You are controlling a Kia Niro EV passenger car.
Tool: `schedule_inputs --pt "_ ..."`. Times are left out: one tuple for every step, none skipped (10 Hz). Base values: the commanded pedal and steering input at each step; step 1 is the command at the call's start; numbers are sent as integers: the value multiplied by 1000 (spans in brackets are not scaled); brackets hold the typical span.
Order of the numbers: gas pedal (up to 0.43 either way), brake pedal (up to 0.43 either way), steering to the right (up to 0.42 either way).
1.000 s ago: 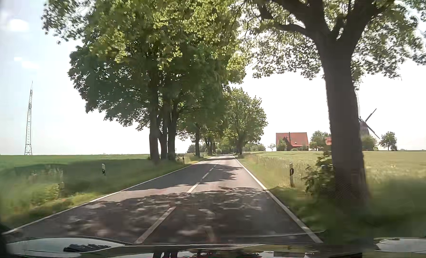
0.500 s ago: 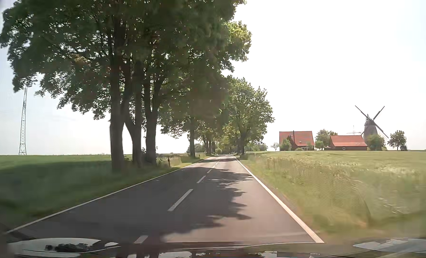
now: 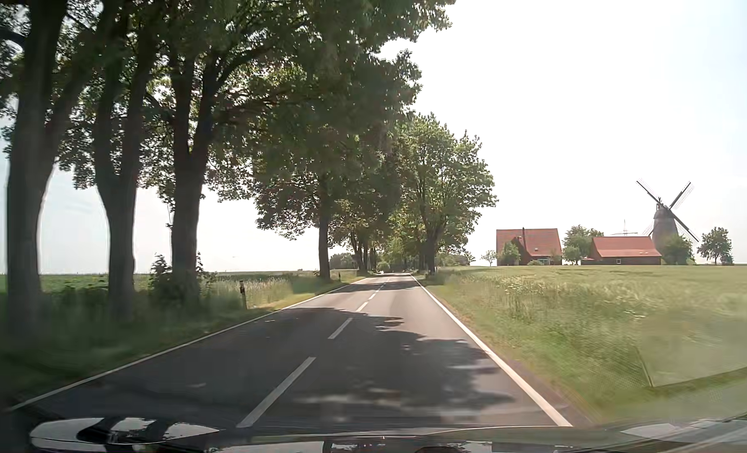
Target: Follow the waypoints while adhering to traffic rules and regulations
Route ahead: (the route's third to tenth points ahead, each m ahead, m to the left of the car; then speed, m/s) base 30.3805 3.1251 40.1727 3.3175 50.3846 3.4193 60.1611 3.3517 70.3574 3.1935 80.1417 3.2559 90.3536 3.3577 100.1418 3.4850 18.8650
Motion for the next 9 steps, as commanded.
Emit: schedule_inputs --pt "441 0 0" --pt "441 0 0" --pt "441 0 0" --pt "441 0 0" --pt "441 0 1" --pt "429 0 1" --pt "421 0 1" --pt "398 0 1" --pt "378 0 1"
